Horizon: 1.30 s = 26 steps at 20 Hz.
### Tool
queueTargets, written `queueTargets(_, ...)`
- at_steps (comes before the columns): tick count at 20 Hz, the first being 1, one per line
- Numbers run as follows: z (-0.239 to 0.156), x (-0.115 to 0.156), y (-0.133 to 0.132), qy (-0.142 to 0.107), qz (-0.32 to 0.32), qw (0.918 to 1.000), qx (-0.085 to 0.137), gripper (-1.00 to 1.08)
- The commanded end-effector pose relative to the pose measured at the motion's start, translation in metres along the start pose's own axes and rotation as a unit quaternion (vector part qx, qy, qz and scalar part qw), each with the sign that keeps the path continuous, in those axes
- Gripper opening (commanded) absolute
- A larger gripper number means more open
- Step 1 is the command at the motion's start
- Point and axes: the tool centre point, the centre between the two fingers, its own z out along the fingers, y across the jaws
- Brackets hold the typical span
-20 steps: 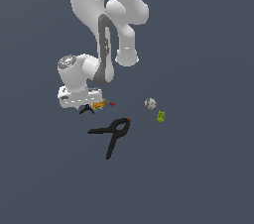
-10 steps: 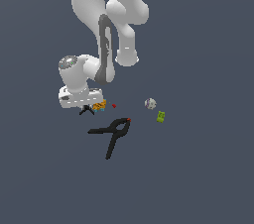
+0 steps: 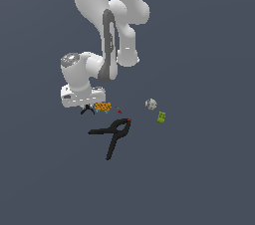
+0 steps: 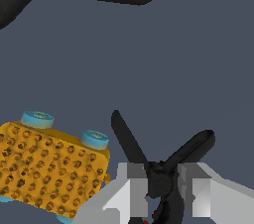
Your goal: Pick up a designated object from a clutter of objects.
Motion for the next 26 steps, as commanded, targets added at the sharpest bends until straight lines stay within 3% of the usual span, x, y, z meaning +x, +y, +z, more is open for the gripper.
queueTargets(1,-0.009,0.004,-0.009,0.000,0.000,1.0000,0.000,-1.00)
queueTargets(11,-0.071,0.027,-0.064,-0.003,0.000,1.0000,0.002,-1.00)
queueTargets(26,-0.203,0.078,-0.180,-0.010,-0.001,0.9999,0.003,-1.00)
